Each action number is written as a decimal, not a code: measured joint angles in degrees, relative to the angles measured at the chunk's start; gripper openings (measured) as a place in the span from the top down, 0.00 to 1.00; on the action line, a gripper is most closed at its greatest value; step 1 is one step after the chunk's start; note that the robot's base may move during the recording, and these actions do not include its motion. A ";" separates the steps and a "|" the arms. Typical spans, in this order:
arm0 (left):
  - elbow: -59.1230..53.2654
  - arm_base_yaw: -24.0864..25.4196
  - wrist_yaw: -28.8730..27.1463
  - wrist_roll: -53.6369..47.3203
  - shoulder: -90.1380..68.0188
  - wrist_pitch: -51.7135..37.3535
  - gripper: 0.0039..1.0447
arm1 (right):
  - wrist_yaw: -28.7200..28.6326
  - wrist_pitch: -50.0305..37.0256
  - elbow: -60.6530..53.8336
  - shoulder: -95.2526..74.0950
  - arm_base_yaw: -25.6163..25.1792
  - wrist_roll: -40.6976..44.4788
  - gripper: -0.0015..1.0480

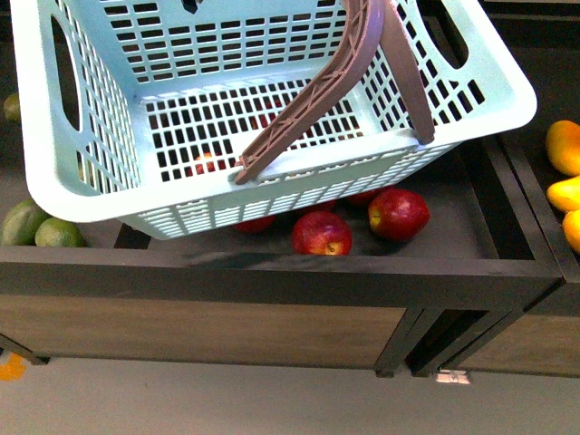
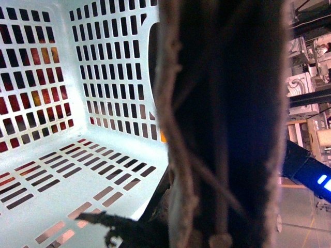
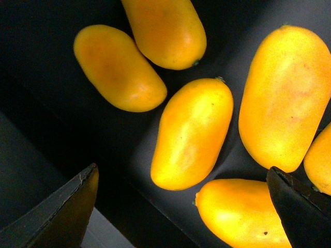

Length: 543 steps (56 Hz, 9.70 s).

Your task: Pick mango and avocado into basket

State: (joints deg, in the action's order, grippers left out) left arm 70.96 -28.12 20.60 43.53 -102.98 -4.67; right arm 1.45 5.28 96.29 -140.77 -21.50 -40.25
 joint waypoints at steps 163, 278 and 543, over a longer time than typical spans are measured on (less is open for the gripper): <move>0.00 0.00 -0.02 0.00 0.00 0.00 0.96 | -12.33 -27.36 -47.60 58.71 27.82 17.46 0.41; -0.28 -0.04 0.02 0.02 0.00 0.15 0.96 | -1.44 -47.95 -89.09 90.25 21.40 39.93 0.98; -0.61 0.04 -0.15 -0.20 0.11 0.13 0.96 | -11.50 -15.89 -35.30 4.48 20.09 86.25 0.08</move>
State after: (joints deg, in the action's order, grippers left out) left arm 70.35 -28.08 20.45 43.33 -102.87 -4.54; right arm -10.04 -10.61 60.99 -136.29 -1.41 46.00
